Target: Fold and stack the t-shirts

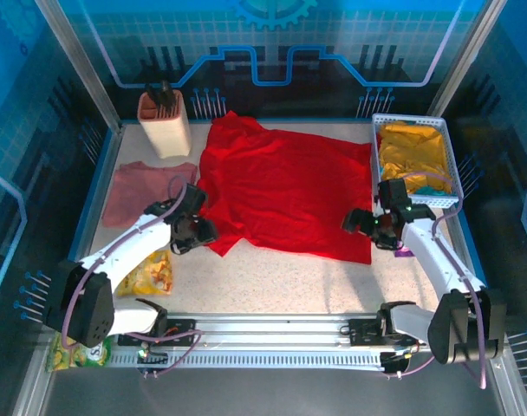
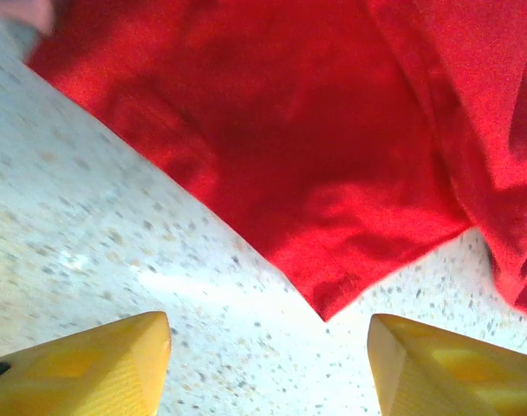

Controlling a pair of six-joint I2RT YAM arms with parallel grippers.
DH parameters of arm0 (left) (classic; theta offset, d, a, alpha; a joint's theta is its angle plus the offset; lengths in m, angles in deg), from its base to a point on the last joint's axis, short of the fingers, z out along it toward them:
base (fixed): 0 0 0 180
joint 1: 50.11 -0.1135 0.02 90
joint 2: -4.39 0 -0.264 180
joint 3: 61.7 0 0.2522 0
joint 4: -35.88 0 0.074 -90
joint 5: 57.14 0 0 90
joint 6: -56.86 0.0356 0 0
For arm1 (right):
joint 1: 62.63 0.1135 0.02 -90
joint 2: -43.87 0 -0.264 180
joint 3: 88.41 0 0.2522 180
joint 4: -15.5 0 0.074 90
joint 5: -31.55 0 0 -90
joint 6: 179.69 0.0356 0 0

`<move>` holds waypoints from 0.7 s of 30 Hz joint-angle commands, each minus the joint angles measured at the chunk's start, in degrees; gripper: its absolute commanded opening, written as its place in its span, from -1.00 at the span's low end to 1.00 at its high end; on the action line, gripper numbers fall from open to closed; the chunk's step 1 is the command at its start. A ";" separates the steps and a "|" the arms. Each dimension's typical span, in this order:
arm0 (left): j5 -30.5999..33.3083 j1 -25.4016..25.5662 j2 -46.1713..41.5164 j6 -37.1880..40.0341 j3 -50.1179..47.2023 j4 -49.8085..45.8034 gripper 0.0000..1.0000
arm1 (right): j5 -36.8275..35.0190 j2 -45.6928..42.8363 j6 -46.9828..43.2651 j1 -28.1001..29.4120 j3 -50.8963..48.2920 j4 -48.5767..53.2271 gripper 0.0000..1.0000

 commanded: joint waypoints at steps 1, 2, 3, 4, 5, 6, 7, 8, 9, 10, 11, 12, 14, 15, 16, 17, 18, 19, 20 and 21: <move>-1.60 2.06 1.63 -4.35 -2.85 4.67 0.27 | 0.27 -1.50 3.00 0.08 -2.95 -0.88 0.89; -1.59 2.06 2.10 -4.45 -3.91 5.92 0.27 | 0.21 -1.77 3.16 0.11 -3.60 -1.03 0.89; -1.12 2.05 2.54 -4.51 -4.56 6.90 0.28 | 0.27 -2.19 3.34 0.06 -4.27 -1.08 0.89; -0.59 2.02 2.76 -4.42 -4.80 7.74 0.28 | 0.49 -2.74 3.35 0.05 -4.66 -0.88 0.89; -0.12 2.05 2.99 -4.22 -4.75 8.24 0.27 | 0.55 -3.30 3.30 0.12 -5.03 -0.88 0.88; 0.53 2.05 3.30 -4.09 -4.59 8.69 0.27 | 0.39 -4.02 3.20 0.06 -5.53 -1.11 0.89; 0.98 2.05 3.79 -3.70 -4.39 9.33 0.26 | 0.04 -4.78 2.94 0.06 -6.12 -1.31 0.88; 1.58 2.04 4.33 -3.29 -4.10 9.82 0.26 | -0.29 -5.24 2.83 0.09 -6.47 -1.34 0.87; 2.24 1.97 5.34 -2.87 -3.74 10.16 0.24 | -0.76 -5.68 2.66 0.02 -6.87 -1.16 0.86; 2.46 1.94 6.55 -2.37 -3.36 10.61 0.21 | -1.22 -5.98 2.56 -0.12 -7.05 -1.00 0.85; 2.55 1.87 7.63 -2.07 -3.05 11.10 0.18 | -1.46 -6.12 2.47 -0.20 -7.28 -0.81 0.85; 2.64 1.87 8.94 -1.72 -2.66 11.83 0.14 | -1.66 -6.35 2.34 -0.38 -7.39 -0.65 0.85; 3.23 1.87 11.01 -1.02 -2.55 13.86 0.07 | -2.14 -6.65 2.22 -0.82 -7.33 -0.46 0.84; 3.84 1.83 12.03 -0.67 -2.58 15.08 0.03 | -2.36 -6.75 2.12 -1.00 -7.39 -0.54 0.84; 4.49 1.90 12.92 -0.51 -2.69 16.23 -0.02 | -2.50 -6.92 2.07 -1.26 -7.31 -0.63 0.84; 4.78 1.92 13.50 -0.44 -2.83 17.27 -0.05 | -2.37 -6.93 2.05 -1.35 -7.25 -0.70 0.83; 4.99 1.97 14.31 -0.12 -2.79 17.96 -0.08 | -1.98 -6.97 1.94 -1.54 -7.16 -0.86 0.80; 5.10 1.97 15.06 0.25 -2.47 18.24 -0.20 | -1.46 -6.89 1.78 -1.66 -7.01 -1.13 0.77; 5.33 1.96 15.50 0.46 -2.16 18.18 -0.25 | -1.15 -6.72 1.68 -1.70 -6.80 -1.24 0.76; 5.63 2.04 15.68 0.58 -2.13 18.35 -0.27 | -0.69 -6.50 1.38 -1.77 -6.52 -1.24 0.75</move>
